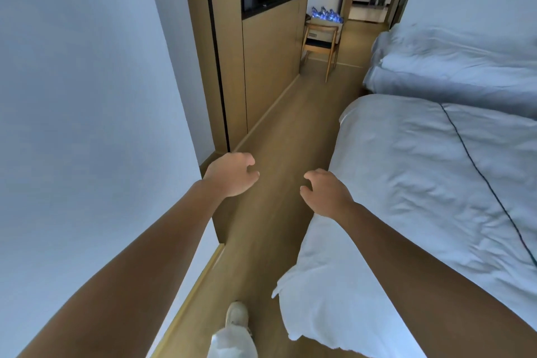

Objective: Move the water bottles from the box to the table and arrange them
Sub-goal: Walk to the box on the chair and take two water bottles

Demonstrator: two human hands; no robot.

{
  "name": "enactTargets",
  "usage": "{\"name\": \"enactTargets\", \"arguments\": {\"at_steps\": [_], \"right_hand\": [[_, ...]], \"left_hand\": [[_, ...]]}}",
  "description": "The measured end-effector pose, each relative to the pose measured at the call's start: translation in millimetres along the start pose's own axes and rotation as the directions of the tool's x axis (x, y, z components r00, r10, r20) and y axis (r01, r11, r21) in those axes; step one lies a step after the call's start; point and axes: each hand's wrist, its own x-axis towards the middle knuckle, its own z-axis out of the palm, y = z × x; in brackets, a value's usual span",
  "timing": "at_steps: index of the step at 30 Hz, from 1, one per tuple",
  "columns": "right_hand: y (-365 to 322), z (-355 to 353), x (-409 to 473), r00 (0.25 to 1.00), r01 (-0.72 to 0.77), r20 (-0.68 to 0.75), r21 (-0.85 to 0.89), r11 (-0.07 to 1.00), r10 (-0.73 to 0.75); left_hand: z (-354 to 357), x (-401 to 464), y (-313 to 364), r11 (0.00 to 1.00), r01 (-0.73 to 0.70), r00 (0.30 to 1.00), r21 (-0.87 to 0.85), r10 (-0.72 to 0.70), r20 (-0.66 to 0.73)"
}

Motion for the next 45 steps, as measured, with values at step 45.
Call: {"name": "enactTargets", "arguments": {"at_steps": [45], "right_hand": [[249.1, -125.7, 883.2, 0.973, -0.229, -0.014, 0.011, 0.973, 0.229]], "left_hand": [[-10.8, 958.6, 16.9, 0.984, -0.150, 0.975, -0.101, 0.164, 0.151]]}}
